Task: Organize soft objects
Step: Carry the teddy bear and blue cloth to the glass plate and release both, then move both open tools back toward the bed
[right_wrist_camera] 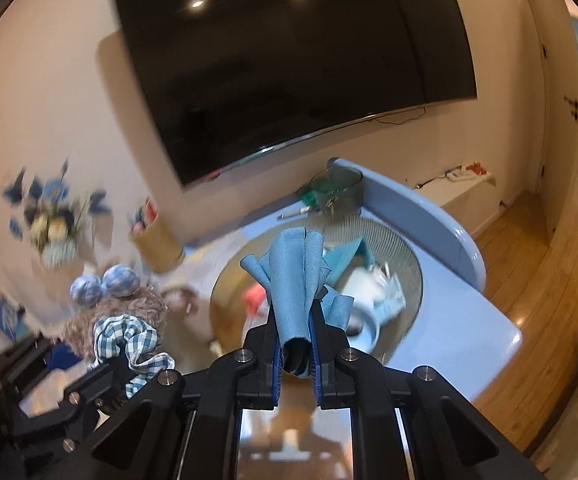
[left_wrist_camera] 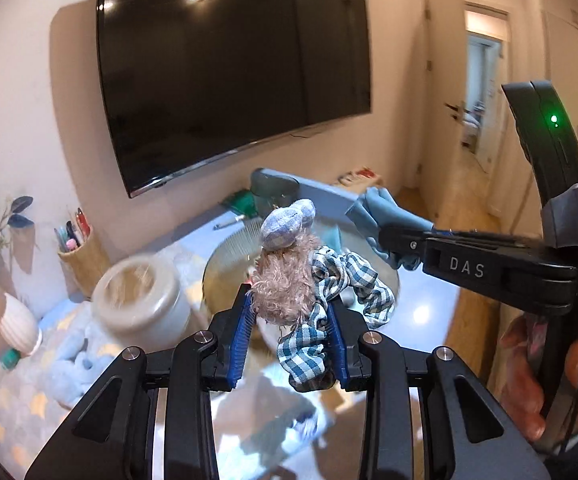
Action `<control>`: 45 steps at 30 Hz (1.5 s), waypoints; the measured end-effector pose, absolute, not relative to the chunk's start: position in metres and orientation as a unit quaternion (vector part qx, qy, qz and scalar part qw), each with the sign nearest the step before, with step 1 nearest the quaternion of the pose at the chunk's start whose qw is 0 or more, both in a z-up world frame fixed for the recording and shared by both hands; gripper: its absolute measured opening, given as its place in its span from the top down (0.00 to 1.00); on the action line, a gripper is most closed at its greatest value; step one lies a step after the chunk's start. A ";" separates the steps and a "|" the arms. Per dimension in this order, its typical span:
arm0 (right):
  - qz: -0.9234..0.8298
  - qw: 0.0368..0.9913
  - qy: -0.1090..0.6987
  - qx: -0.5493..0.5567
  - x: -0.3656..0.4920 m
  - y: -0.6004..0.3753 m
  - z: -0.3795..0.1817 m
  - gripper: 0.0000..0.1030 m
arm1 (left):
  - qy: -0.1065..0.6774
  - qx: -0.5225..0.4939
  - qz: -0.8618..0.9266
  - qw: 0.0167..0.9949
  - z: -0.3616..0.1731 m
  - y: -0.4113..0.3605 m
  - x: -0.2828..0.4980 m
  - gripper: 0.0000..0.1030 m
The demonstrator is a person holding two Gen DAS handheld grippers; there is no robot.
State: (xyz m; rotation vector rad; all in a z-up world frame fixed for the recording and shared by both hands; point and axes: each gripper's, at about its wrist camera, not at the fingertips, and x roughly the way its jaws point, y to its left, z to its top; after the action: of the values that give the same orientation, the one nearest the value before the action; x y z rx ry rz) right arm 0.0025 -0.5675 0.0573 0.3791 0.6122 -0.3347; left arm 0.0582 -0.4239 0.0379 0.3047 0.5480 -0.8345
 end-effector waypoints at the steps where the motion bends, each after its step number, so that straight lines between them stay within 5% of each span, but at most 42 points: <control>1: -0.163 0.920 0.299 0.196 0.010 -0.580 0.058 0.90 | 0.263 0.144 -0.390 0.871 0.037 -0.432 0.063 0.70; 9: -0.167 0.905 0.311 0.238 0.062 -0.638 0.053 0.90 | 0.266 0.163 -0.352 0.882 0.016 -0.489 0.094 0.66; 12: -0.158 0.902 0.318 0.246 0.081 -0.651 0.049 0.87 | 0.251 0.159 -0.343 0.891 0.008 -0.495 0.099 0.42; 14: -0.144 0.899 0.329 0.249 0.093 -0.657 0.044 0.78 | 0.253 0.162 -0.349 0.888 0.003 -0.500 0.098 0.23; 17: -0.140 0.892 0.348 0.253 0.098 -0.664 0.035 0.56 | 0.248 0.169 -0.378 0.876 -0.001 -0.500 0.084 0.23; 21: -0.141 0.898 0.328 0.259 0.074 -0.664 0.037 0.47 | 0.236 0.178 -0.402 0.867 0.001 -0.486 0.059 0.23; 31: -0.130 0.911 0.316 0.231 -0.010 -0.616 0.047 0.44 | 0.256 0.151 -0.441 0.847 0.020 -0.345 0.026 0.22; 41: -0.034 0.923 0.362 0.124 -0.029 -0.477 0.032 0.44 | 0.220 0.124 -0.246 0.936 0.069 -0.155 0.077 0.22; 45: 0.039 0.927 0.370 0.056 -0.009 -0.395 0.033 0.42 | 0.222 0.103 -0.189 0.951 0.076 -0.097 0.093 0.00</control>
State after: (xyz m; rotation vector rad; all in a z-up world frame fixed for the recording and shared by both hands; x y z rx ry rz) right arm -0.0086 -0.3946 0.0333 0.1141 0.7576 0.0808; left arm 0.0933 -0.0967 0.0761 0.2089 0.4511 -0.3842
